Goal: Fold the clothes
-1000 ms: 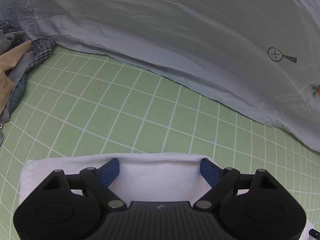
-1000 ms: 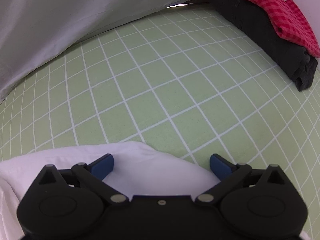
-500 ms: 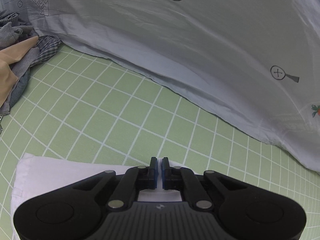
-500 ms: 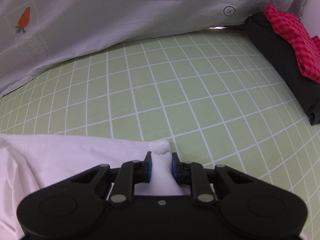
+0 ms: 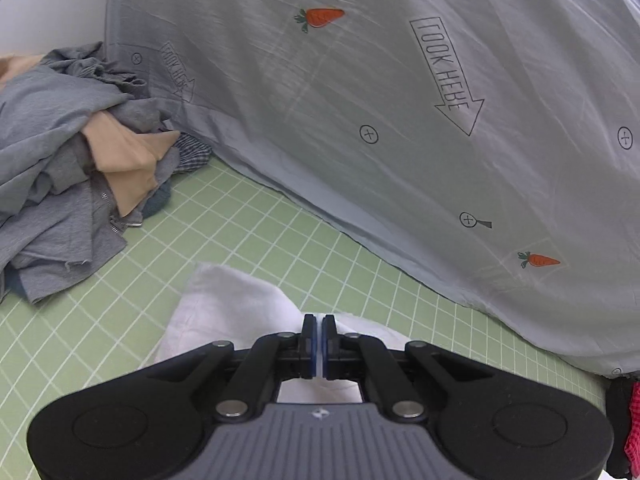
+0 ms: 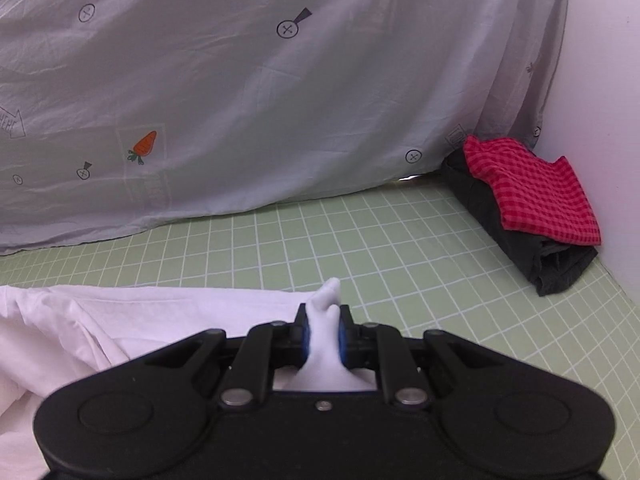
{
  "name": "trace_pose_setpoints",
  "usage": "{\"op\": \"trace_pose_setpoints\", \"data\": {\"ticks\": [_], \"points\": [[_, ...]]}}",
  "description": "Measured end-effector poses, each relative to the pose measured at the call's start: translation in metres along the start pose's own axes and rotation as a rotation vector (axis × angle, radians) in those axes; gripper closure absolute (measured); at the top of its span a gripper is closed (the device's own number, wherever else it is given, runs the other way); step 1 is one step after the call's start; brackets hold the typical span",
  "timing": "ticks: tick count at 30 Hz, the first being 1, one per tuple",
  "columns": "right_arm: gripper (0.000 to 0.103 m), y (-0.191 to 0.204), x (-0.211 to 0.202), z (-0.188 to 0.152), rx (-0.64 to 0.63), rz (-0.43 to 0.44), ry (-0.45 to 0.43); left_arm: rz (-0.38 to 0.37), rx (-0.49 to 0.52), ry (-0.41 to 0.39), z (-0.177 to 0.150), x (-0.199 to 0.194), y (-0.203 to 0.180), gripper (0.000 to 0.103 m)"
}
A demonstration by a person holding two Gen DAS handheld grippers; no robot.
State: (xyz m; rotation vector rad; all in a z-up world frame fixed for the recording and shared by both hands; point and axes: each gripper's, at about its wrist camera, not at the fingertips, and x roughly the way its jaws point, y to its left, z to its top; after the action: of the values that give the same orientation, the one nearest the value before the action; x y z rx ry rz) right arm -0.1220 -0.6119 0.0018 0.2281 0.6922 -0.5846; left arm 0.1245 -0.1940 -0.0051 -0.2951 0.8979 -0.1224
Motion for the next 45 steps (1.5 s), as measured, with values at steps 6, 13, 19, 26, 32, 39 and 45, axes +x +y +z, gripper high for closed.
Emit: {"op": "trace_pose_setpoints", "data": {"ticks": [6,13,19,26,32,39,45], "points": [[0.09,-0.007,-0.039,-0.043,-0.019,0.007,0.032,0.032,-0.094,0.115,-0.064,-0.024,0.049,0.101],[0.089,0.001,-0.058,-0.082,-0.074,0.045,0.094,0.069,-0.203,0.249,-0.138,-0.053,0.106,0.103],[0.078,0.002,-0.068,-0.084,-0.011,0.074,0.093,0.074,-0.165,0.224,-0.149,-0.074,0.114,0.095],[0.04,-0.005,-0.06,-0.079,0.234,0.102,0.126,0.063,-0.093,0.134,-0.115,-0.078,0.096,0.043],[0.028,-0.002,-0.039,-0.088,0.354,0.059,0.207,0.078,-0.068,0.239,-0.117,-0.038,0.086,0.029],[0.055,-0.003,0.006,-0.115,0.332,-0.055,0.318,0.054,-0.095,0.335,-0.134,0.011,0.082,0.035],[0.056,0.0,0.041,-0.107,0.281,-0.125,0.335,0.104,-0.059,0.34,-0.13,0.037,0.064,0.051]]}}
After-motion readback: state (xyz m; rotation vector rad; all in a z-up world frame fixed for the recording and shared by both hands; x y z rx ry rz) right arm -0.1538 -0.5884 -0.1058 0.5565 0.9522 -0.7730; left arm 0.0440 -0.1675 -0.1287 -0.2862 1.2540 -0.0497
